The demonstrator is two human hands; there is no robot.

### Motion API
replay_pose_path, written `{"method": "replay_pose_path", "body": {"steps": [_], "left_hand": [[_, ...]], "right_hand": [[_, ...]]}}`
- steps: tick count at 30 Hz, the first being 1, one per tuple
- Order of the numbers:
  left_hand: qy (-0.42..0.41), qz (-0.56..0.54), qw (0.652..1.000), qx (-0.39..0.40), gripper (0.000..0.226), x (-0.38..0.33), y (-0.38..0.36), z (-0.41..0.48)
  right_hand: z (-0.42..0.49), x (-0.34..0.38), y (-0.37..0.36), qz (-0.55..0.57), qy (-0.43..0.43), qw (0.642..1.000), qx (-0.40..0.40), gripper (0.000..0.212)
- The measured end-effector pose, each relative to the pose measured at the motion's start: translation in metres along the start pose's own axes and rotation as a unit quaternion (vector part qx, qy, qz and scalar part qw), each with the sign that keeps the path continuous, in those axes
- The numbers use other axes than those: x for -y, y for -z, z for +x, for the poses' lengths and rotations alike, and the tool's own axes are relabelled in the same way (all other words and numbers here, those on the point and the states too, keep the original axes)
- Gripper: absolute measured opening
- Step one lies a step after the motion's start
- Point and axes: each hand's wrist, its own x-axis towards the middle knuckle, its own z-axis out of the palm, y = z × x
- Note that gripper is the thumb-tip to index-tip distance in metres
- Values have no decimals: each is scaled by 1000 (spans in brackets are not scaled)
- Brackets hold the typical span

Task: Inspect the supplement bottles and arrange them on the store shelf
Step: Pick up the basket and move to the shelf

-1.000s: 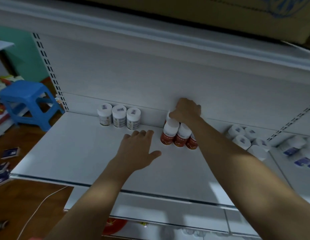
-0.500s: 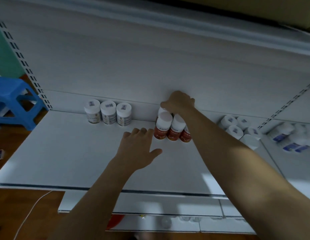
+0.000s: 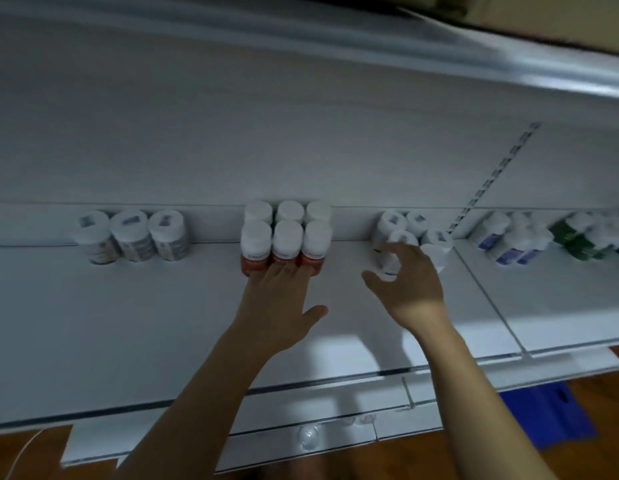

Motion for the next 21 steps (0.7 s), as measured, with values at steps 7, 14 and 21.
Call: {"method": "replay_pose_path", "body": {"steps": [7,14,21], "left_hand": [[17,-15,999,30,75,-74,-30,27],[58,33,998,-18,61,-146,-59,46],[144,53,988,-11,55,-188,-61,46]], "right_hand": [[-8,-90,11,62,14,996,-68,45],[30,-150,32,116,-48,992,-26,54],[65,-145,14,96,-38,995,-11,72]]}}
